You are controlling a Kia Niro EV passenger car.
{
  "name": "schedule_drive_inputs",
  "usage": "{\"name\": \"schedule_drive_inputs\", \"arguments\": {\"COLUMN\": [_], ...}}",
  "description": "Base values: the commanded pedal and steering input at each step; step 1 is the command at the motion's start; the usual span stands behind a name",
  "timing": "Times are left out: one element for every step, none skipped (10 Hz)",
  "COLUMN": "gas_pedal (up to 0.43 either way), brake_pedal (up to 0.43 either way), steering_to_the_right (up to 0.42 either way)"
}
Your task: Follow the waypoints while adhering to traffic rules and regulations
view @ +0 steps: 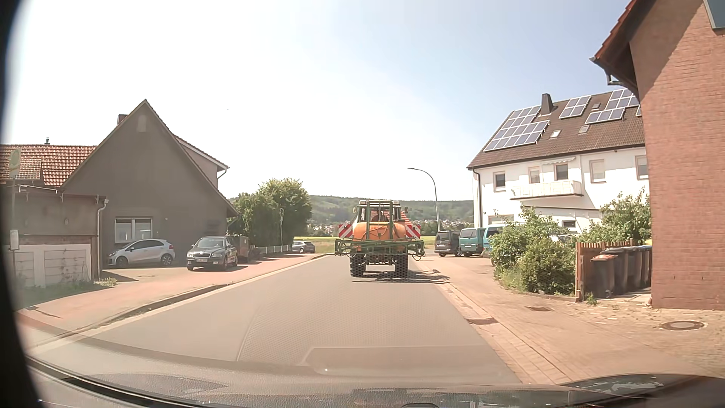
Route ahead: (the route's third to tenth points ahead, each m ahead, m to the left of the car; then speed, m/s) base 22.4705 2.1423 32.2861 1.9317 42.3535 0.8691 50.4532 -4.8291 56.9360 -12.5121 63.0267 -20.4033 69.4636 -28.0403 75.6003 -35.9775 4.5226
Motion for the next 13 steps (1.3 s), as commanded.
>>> {"name": "schedule_drive_inputs", "arguments": {"gas_pedal": [0.197, 0.197, 0.197, 0.197, 0.197, 0.189, 0.189, 0.169, 0.157, 0.15, 0.15, 0.15, 0.098], "brake_pedal": [0.0, 0.0, 0.0, 0.0, 0.0, 0.0, 0.0, 0.0, 0.0, 0.0, 0.0, 0.0, 0.0], "steering_to_the_right": [-0.006, -0.006, -0.006, -0.006, -0.005, -0.005, -0.006, -0.006, -0.006, -0.005, -0.005, -0.006, -0.005]}}
